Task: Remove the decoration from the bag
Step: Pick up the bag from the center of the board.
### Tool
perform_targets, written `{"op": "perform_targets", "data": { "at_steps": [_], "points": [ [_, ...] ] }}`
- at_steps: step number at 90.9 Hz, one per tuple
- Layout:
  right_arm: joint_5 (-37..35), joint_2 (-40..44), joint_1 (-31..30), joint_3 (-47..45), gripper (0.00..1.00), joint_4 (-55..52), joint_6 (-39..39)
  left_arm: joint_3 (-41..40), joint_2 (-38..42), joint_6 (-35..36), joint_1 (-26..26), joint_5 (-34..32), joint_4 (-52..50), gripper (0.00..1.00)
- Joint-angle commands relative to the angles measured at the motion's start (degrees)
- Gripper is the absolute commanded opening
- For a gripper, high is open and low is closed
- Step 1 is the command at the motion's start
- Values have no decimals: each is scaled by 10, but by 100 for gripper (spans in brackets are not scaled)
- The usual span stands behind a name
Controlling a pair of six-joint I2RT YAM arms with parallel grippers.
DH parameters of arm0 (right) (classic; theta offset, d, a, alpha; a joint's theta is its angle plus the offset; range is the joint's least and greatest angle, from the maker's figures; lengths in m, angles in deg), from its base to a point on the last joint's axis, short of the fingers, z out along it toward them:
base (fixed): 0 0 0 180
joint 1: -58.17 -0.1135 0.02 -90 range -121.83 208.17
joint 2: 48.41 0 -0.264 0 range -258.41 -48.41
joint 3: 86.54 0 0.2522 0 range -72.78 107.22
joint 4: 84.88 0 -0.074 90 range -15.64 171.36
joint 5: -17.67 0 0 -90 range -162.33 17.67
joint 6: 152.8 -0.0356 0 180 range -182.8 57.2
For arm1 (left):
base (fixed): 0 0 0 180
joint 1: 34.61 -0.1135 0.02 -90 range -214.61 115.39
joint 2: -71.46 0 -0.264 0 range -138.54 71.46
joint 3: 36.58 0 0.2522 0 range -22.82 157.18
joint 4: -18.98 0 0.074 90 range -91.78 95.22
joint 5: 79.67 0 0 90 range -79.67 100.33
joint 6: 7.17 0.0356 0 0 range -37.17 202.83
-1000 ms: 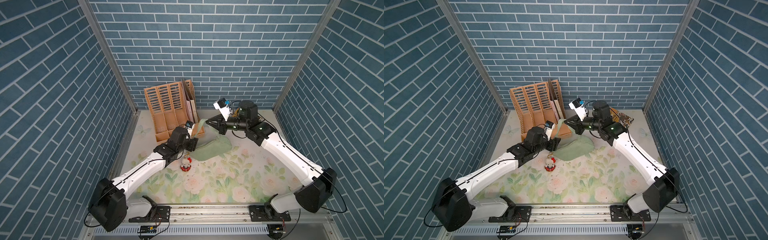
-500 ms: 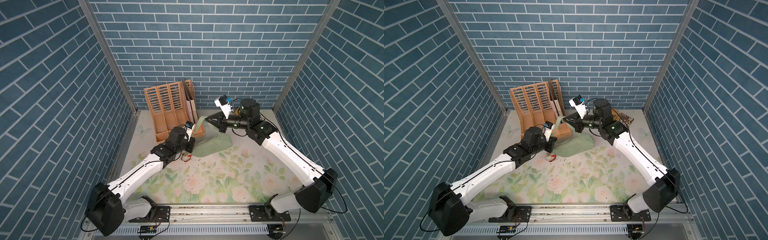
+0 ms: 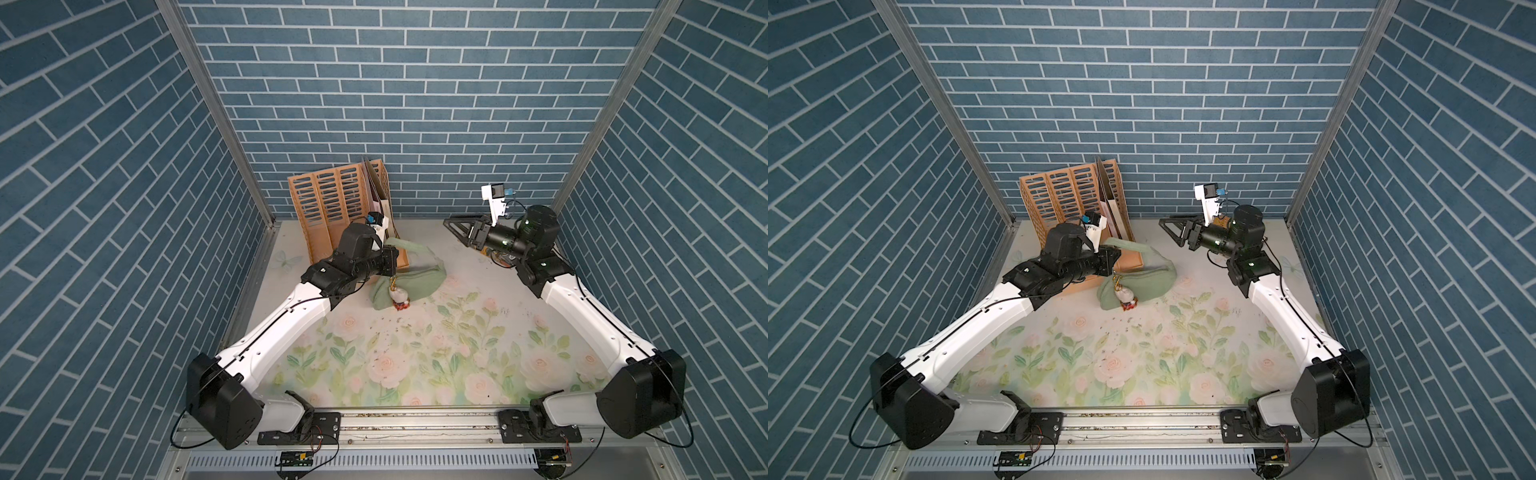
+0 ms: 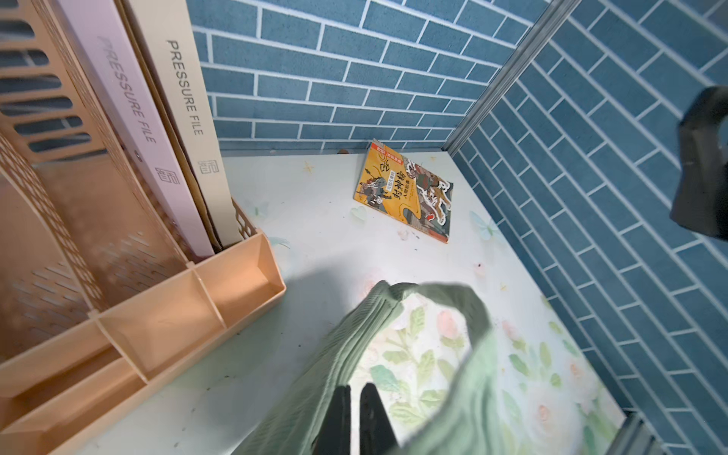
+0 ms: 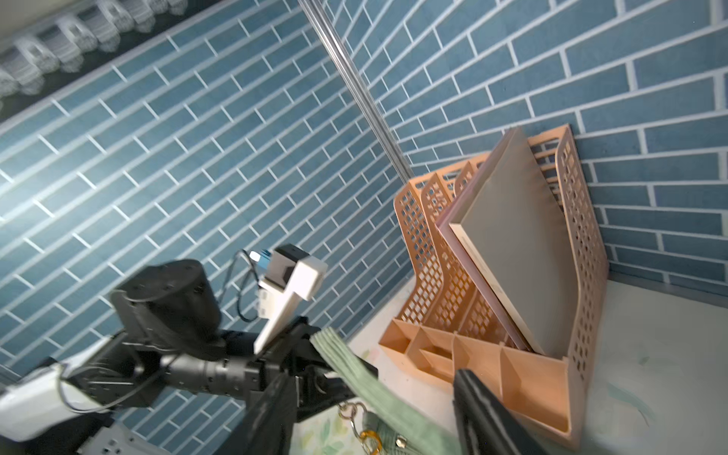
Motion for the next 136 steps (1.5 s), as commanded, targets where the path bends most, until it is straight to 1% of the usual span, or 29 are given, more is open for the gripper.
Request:
{"op": "perform_targets", "data": {
  "at_steps": [1, 11, 16, 28, 34, 38, 41, 47, 53, 56, 59, 72, 84, 106, 122, 128, 136],
  "points": [
    [54, 16, -4, 2, 72, 154, -106, 18, -6, -75, -10, 68, 10, 0],
    [44, 23, -4, -8, 72, 168, -108, 16, -4, -105, -11, 89, 43, 0],
    [50, 26, -5, -22, 70, 205, -129, 14, 0, -113, -11, 92, 57, 0],
    [83, 29, -20, -62, 56, 331, -192, 11, 8, -127, -14, 92, 85, 0],
    [93, 30, -36, -70, 52, 343, -195, 12, 9, -130, -17, 92, 98, 0],
    [94, 32, -46, -72, 51, 323, -180, 13, 9, -136, -19, 91, 109, 0],
    [88, 36, -52, -72, 51, 292, -148, 14, 8, -142, -21, 91, 118, 0],
    [51, 50, -80, -70, 51, 155, -42, 16, 8, -153, -22, 92, 139, 0],
    [-10, 58, -116, -62, 49, 9, 69, 22, 7, -157, -23, 91, 153, 0],
    [-32, 59, -130, -60, 49, -40, 100, 24, 7, -158, -23, 90, 157, 0],
    [-45, 58, -141, -64, 49, -62, 115, 25, 6, -160, -22, 90, 160, 0],
    [-92, 52, -165, -96, 51, -72, 138, 34, 2, -160, -22, 103, 164, 0],
    [-117, 35, -172, -97, 51, -103, 183, 37, -1, -154, -23, 137, 171, 0],
    [-109, 11, -174, -77, 53, -142, 248, 66, -23, -99, -22, 192, 143, 0],
    [-98, -4, -174, -59, 47, -152, 262, 79, -31, -92, -22, 227, 148, 0],
    [-87, -5, -174, -51, 45, -150, 262, 83, -32, -82, -22, 232, 141, 0],
    [-71, -1, -174, -44, 44, -148, 261, 94, -36, -64, -22, 233, 121, 0]
  ]
}}
